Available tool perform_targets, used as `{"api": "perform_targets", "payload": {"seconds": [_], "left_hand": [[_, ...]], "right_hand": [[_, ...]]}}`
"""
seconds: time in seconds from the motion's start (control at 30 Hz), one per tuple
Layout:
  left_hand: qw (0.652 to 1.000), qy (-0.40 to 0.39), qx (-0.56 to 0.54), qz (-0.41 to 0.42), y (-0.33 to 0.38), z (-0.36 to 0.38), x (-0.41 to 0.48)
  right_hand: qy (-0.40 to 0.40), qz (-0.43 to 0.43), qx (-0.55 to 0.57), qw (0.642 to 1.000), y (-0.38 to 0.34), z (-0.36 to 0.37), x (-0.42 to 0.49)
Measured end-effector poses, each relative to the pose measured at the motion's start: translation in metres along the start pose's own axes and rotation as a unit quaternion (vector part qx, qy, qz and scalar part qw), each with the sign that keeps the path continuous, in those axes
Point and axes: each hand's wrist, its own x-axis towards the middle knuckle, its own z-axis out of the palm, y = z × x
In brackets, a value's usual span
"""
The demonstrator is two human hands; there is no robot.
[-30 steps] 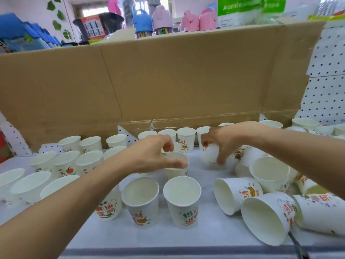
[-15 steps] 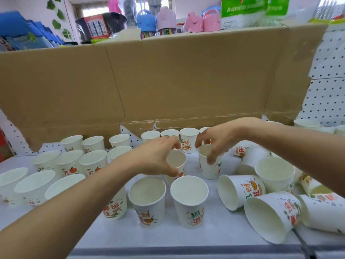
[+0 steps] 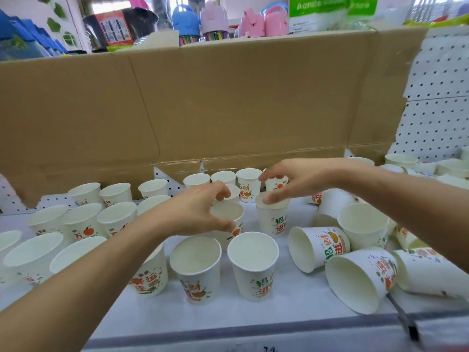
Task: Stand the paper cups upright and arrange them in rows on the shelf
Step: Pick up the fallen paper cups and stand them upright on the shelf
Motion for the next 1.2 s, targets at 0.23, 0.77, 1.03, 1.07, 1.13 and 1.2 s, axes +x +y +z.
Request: {"api": "perform_targets", "payload": {"seconds": [0.23,0.77,1.03,1.07,1.13,1.2], "left_hand": [[0.985,0.149,-0.068,0.049,0.035,-0.006,-0.039],[0.975,0.138,-0.100,0.144,0.114,0.100,-0.103],[0.966,0.150,-0.207,-0.029,0.117,0.104,-0.075],[0.956,0.150,-0.249,-0.043,0.122,0.103,-0.067],[0.940,0.152,-0.297,-0.067,0.130,0.102,-0.051],[0.926,0.149,-0.333,-0.092,0.136,0.100,-0.041]], "right_hand": [[0.075,-0.041,0.111,0.990,0.009,-0.003,-0.080],[-0.036,-0.040,-0.084,0.995,0.019,0.052,-0.168],[-0.011,-0.125,-0.157,0.980,0.024,0.060,-0.148],[-0.007,-0.135,-0.159,0.978,0.024,0.061,-0.146],[0.008,-0.144,-0.160,0.977,0.027,0.062,-0.144],[0.025,-0.143,-0.154,0.977,0.032,0.061,-0.142]]}}
